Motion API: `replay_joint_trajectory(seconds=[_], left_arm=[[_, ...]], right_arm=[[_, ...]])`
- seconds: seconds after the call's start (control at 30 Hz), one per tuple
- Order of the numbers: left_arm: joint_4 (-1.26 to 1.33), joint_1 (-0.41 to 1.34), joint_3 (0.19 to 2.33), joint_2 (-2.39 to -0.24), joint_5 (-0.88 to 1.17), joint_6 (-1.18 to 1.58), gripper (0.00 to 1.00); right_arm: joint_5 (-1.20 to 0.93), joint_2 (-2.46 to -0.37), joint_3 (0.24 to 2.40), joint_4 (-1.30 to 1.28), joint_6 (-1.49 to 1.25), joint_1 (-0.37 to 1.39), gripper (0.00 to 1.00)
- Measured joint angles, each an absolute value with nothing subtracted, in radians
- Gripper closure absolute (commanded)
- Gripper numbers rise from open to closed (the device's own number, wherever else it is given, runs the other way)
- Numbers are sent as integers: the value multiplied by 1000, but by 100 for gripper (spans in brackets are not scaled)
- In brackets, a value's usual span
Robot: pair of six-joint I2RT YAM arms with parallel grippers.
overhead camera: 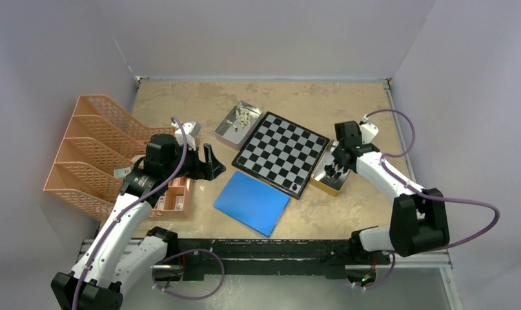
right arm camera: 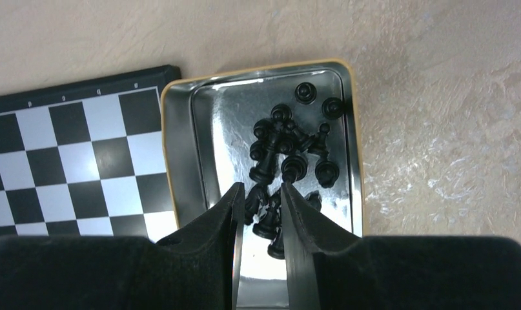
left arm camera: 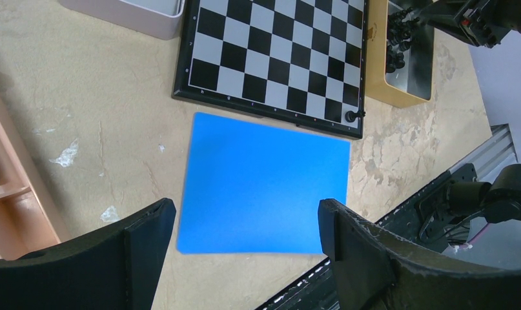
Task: Set up the chess pieces on the board
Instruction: Pick up the chess piece from the storage box.
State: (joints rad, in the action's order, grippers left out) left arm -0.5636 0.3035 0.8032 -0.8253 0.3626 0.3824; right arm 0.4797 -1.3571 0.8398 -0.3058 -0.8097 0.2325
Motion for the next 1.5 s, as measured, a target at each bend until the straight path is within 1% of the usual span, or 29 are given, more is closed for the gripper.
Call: replay_joint_trajectory(seconds=[0.4,0.73,0.97,1.5], left_arm=[[-564,303,803,-825,363,382,18],[-564,304,803,-826,367,382,19],[-564,304,803,-834,371,382,19],[-564,304,803,-846,371,382,19]], right_arm=[[453,-1357,787,-197,-813,183,70],[451,-1386,776,-165,-829,174,66],[449,-1407,776,-147,-830,171,66],[424,-1422,762,-113,-830,168,69]])
